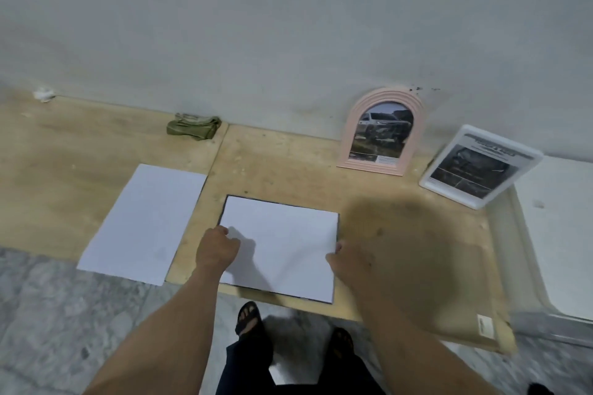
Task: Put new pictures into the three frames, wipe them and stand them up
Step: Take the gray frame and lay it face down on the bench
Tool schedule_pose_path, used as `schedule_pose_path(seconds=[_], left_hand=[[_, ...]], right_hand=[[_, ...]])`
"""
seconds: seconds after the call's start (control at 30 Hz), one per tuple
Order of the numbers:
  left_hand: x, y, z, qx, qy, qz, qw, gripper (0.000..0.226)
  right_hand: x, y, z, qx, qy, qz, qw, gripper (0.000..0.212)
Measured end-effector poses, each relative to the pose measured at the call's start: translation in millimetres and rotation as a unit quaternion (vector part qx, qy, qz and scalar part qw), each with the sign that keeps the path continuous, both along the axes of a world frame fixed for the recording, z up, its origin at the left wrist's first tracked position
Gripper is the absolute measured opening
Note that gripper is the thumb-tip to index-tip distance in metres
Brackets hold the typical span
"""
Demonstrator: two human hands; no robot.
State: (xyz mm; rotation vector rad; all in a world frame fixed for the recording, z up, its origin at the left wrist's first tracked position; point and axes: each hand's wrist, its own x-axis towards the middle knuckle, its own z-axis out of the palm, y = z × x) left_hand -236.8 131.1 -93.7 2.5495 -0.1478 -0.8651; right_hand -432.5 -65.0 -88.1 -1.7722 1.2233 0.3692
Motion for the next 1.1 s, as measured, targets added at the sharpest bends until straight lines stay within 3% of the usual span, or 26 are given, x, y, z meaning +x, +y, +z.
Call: schedule_pose_path(seconds=[0.1, 0.3, 0.43, 0.57, 0.7, 0.73, 0.87, 1.1], left_hand=[[28.4, 14.7, -8.7, 0.02, 0.028, -0.042, 0.999, 0.059], [48.5, 13.4, -20.4, 0.029, 0.048, -0.094, 0.994, 0.056], [44.7, 5.0, -25.5, 0.01, 0.063, -0.038, 0.997, 0.055], [48.2, 1.3, -24.6, -0.032, 0.066, 0.016, 0.997, 0.019], [50.6, 3.9, -14.7, -0.07, 0.065, 0.07, 0.993, 0.004], [48.6, 5.7, -12.6, -0.077, 0.063, 0.082, 0.992, 0.009], [43.9, 14.7, -7.8, -0.107, 0.047, 0.093, 0.989, 0.021], [38.1, 18.9, 3.5, -0.085, -0.053, 0.04, 0.994, 0.011]], right_hand=[[14.8, 12.9, -11.7, -0.003, 0.022, -0.029, 0.999, 0.018], [36.3, 33.6, -15.5, -0.047, 0.064, -0.073, 0.994, 0.009], [40.1, 39.9, -15.1, -0.061, 0.06, -0.099, 0.991, 0.008], [40.3, 38.9, -14.8, -0.062, 0.058, -0.119, 0.989, 0.009], [35.6, 36.5, -18.7, -0.067, 0.071, -0.132, 0.986, 0.018], [33.0, 35.1, -19.5, -0.07, 0.07, -0.132, 0.986, 0.019], [28.9, 28.7, -16.4, -0.062, 0.071, -0.112, 0.989, 0.02], [20.1, 12.4, -15.1, -0.012, 0.064, -0.06, 0.996, 0.026]])
